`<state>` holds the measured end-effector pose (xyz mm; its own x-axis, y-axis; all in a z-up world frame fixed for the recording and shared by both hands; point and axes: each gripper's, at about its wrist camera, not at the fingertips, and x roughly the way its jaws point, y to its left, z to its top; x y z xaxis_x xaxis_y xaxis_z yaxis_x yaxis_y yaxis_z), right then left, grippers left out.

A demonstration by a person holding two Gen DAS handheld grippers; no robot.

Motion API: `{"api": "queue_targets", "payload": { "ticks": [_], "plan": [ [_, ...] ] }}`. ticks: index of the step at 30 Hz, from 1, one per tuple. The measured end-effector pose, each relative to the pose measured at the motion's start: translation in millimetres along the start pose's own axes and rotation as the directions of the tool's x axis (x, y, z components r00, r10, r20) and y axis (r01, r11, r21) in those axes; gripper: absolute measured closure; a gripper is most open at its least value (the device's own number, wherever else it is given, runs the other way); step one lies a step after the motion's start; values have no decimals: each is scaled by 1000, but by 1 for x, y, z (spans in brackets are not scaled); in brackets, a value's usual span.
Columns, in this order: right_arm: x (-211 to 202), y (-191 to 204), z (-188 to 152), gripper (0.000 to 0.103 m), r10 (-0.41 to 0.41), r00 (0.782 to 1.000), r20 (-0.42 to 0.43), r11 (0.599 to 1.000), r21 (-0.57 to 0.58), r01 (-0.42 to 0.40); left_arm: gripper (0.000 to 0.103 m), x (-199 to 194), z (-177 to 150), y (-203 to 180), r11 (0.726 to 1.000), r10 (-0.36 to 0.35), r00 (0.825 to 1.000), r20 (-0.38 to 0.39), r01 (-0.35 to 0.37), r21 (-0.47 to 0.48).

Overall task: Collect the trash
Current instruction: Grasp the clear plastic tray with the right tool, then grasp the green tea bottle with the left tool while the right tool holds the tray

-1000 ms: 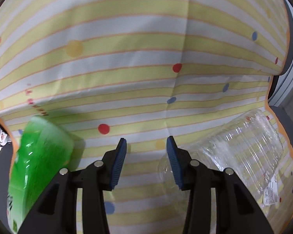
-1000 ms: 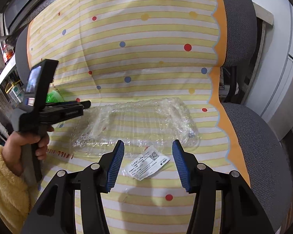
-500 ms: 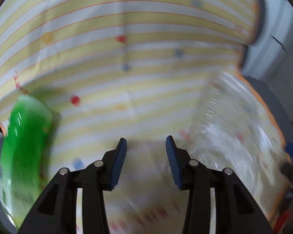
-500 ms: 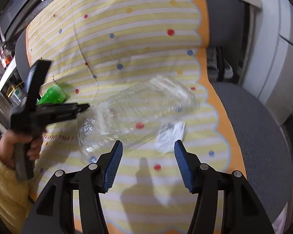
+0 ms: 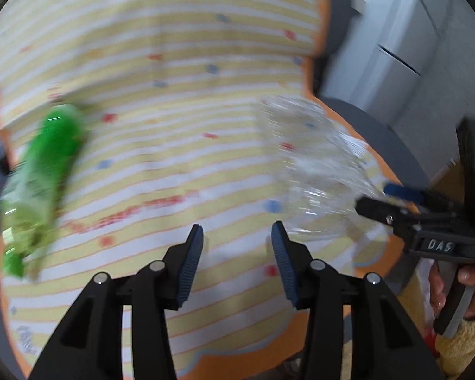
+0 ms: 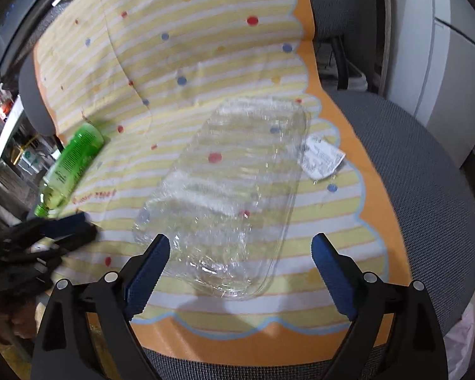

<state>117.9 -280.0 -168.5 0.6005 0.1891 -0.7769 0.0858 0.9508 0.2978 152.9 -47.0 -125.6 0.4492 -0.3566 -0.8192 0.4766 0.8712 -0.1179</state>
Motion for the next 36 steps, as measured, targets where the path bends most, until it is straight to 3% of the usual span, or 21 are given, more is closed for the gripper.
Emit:
{"api": "queue_targets", "payload": {
  "ticks": [5, 9, 10, 11, 14, 15, 16, 18, 22, 25, 28, 34, 36],
  "plan": [
    [10, 7, -3, 14, 80, 997, -6, 997, 1, -80, 59, -6, 12, 39, 994, 53, 998, 32, -49, -94],
    [1, 16, 2, 68, 125, 992, 31, 992, 7, -126, 59, -28, 15, 74, 980, 122, 989, 78, -108, -170],
    [-1, 18, 5, 98, 119, 992, 43, 993, 4, -119, 57, -35, 16, 82, 975, 144, 986, 89, -126, -181],
    [-2, 19, 8, 103, 125, 991, 45, 992, 4, -126, 53, -41, 17, 92, 970, 171, 981, 96, -150, -191],
    [-1, 27, 18, 102, 95, 995, 42, 995, -12, -95, 25, -59, 18, 115, 945, 278, 952, 131, -247, -213],
    [-2, 28, 19, 97, 92, 995, 48, 996, -7, -91, 12, -62, 19, 124, 935, 320, 937, 140, -289, -207],
    [-5, 28, 20, 97, 96, 994, 57, 995, 0, -96, 7, -61, 21, 131, 934, 331, 934, 133, -304, -189],
    [-9, 30, 23, 93, 100, 993, 66, 995, -2, -100, 7, -47, 24, 146, 920, 372, 923, 96, -353, -170],
    [-19, 33, 24, 44, 108, 990, 90, 994, -19, -107, 7, -15, 29, 166, 926, 358, 933, 26, -352, -138],
    [-25, 39, 23, 39, 78, 991, 104, 996, -49, -73, 9, 3, 35, 170, 940, 317, 948, 2, -314, -135],
    [-26, 42, 22, 33, 49, 994, 103, 997, -72, -42, 19, 14, 41, 170, 937, 320, 947, -18, -320, -139],
    [-27, 45, 24, 28, 20, 995, 103, 996, -91, -10, 21, 24, 63, 168, 940, 311, 950, -41, -314, -132],
    [-28, 46, 24, 28, 10, 994, 110, 996, -94, 0, 28, 31, 72, 167, 937, 323, 944, -63, -328, -118]
  ]
}}
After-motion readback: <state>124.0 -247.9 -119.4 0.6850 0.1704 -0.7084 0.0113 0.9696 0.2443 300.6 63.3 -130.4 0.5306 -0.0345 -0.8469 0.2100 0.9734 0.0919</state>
